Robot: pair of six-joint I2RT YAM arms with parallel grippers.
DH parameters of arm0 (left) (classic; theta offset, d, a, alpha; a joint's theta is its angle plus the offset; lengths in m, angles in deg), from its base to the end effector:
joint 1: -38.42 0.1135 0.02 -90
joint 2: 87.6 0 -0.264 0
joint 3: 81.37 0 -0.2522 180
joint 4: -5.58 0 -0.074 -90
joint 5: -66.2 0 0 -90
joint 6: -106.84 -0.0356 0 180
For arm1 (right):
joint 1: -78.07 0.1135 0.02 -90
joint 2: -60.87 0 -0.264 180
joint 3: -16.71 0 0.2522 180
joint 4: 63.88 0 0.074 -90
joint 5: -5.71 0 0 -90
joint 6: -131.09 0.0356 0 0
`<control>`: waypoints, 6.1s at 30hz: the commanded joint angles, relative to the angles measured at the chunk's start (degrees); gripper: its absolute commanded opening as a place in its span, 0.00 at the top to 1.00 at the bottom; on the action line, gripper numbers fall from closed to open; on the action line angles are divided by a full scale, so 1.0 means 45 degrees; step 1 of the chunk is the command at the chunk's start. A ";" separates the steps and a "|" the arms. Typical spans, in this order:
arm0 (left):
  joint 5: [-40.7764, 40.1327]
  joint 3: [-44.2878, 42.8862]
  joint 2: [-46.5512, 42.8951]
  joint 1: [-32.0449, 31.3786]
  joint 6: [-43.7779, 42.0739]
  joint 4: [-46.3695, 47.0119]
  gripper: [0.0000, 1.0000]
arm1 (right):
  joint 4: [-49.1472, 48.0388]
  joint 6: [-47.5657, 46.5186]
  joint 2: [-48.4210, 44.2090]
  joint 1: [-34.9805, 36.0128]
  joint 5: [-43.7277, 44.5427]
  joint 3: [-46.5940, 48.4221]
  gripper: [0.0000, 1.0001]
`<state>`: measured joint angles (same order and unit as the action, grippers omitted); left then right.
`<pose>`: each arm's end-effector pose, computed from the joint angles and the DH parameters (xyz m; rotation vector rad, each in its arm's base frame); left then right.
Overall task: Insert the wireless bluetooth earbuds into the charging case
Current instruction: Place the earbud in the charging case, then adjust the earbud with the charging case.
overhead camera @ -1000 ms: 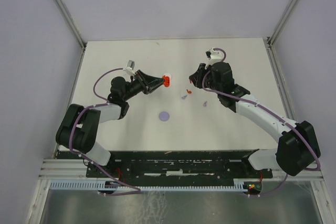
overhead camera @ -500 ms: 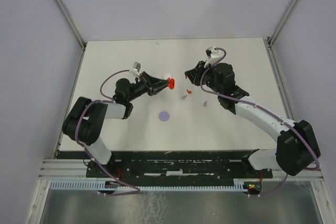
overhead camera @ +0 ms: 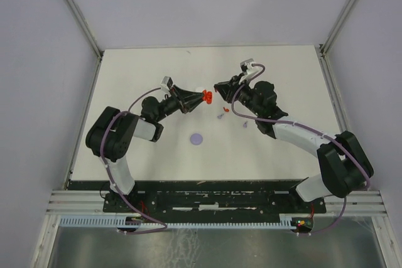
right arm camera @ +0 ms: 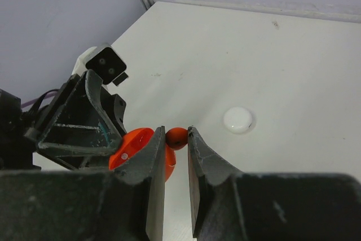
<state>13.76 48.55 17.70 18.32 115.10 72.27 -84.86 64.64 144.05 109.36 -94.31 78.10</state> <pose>0.3059 -0.1351 0.1813 -0.5149 1.7390 -2.0508 0.2804 0.1777 0.2805 -0.2536 1.6364 0.8774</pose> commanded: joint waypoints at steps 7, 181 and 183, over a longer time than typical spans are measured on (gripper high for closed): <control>-0.0379 -0.0475 0.0149 -0.0132 0.1414 0.1030 0.97 | -0.3436 -0.1262 0.0474 0.0541 -0.0309 -0.0586 0.97; 0.1231 -0.1991 -0.1788 -0.0514 -0.4416 -0.5122 0.97 | 1.2029 -0.3008 -0.0121 -0.0027 0.4165 0.4472 0.00; 0.1589 -0.2007 -0.1985 -0.0340 -0.4801 -0.5595 0.97 | 1.1652 -0.3093 0.0406 -0.0106 0.3791 0.4703 0.00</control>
<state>16.10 39.67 13.43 15.63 99.98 48.01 -25.43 52.77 142.91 109.70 -70.64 94.76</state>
